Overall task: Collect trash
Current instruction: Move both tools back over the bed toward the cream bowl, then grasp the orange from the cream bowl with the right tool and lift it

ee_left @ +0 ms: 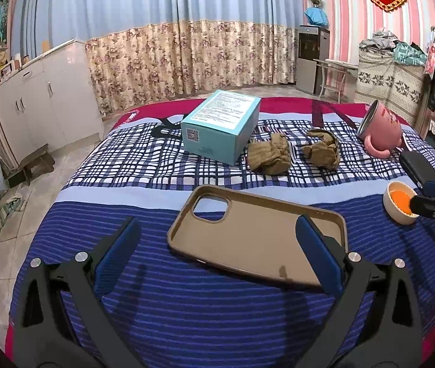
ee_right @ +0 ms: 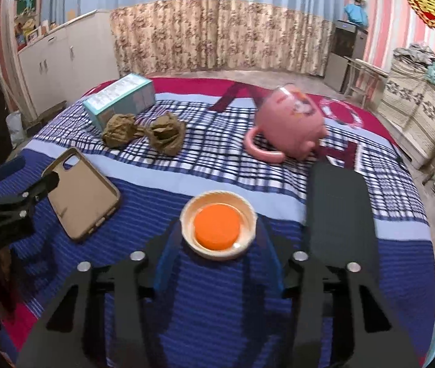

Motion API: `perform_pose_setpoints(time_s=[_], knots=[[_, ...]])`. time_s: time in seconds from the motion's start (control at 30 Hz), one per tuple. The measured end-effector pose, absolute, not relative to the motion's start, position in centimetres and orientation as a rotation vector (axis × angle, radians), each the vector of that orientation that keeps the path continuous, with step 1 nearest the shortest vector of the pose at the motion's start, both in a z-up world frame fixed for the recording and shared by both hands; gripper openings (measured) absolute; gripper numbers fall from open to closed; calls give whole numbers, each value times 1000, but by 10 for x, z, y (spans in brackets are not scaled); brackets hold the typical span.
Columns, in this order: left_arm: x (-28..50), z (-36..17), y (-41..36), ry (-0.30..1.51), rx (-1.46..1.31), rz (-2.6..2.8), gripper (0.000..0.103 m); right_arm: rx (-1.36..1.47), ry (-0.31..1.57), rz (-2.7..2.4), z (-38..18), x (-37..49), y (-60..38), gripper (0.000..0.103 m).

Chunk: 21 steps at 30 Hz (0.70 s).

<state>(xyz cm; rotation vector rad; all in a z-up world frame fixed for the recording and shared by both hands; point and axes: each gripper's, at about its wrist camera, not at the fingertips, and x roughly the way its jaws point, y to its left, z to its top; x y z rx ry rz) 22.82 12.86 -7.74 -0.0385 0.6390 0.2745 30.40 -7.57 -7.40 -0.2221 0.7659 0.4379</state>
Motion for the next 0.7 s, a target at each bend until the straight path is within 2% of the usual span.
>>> perform_pose_setpoints(time_s=[0.03, 0.47, 0.6, 0.7], knots=[[228, -78, 128, 641, -37, 274, 97, -239, 771, 445, -76, 305, -71, 38], [229, -80, 126, 658, -35, 258, 97, -223, 783, 430, -79, 322, -64, 38], [230, -81, 124, 660, -31, 257, 97, -229, 804, 421, -82, 326, -65, 29], [229, -81, 123, 659, -29, 252, 97, -210, 797, 426, -84, 325, -67, 29]])
